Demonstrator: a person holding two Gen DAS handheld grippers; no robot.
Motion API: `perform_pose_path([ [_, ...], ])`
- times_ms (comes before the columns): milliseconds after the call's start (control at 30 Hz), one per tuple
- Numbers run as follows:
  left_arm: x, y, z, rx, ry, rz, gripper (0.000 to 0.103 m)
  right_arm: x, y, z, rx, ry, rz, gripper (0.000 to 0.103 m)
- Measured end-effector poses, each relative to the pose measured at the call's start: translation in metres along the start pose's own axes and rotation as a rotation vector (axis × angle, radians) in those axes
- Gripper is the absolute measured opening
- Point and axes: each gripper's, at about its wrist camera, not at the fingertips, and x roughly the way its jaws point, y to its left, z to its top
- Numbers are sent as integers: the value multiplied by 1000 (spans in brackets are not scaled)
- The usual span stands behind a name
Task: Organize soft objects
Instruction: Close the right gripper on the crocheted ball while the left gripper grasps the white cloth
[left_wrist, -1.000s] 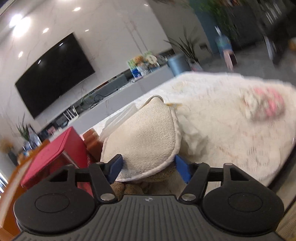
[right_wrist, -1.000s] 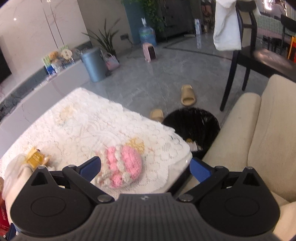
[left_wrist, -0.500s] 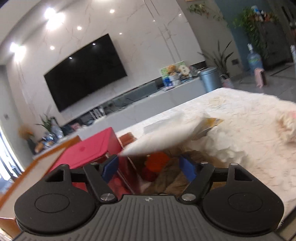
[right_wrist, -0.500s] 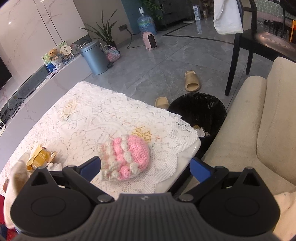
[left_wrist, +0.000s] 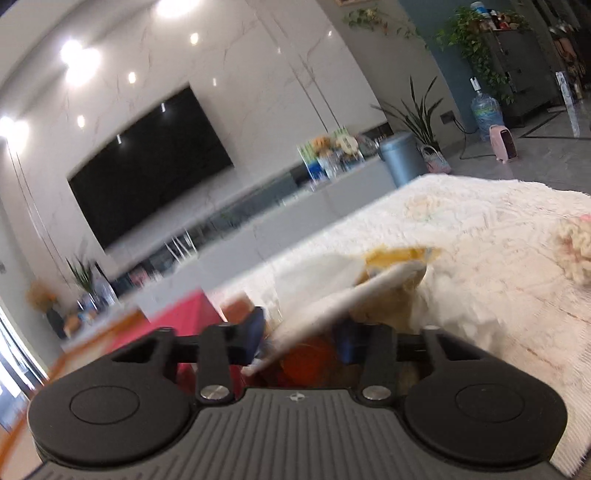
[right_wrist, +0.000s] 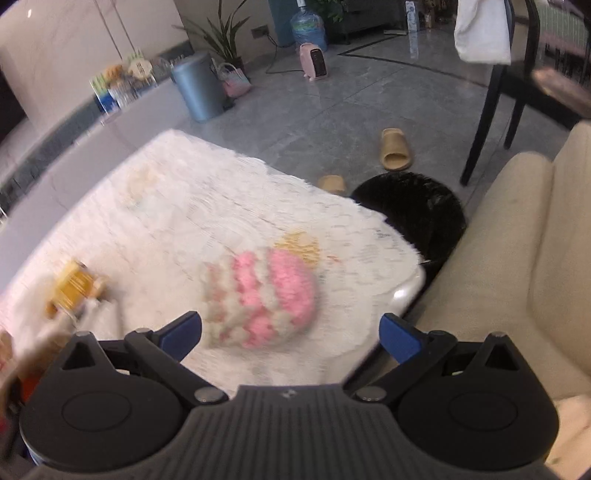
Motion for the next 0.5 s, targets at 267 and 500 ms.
perform_pose_path([
  [267,3,78,-3,-511,178,-253,9,43,35,-1,-99,59,-140,100],
  [500,-11,109,-4,-584,219,-250,6,50,57,-3,-253,-31,-238,100],
])
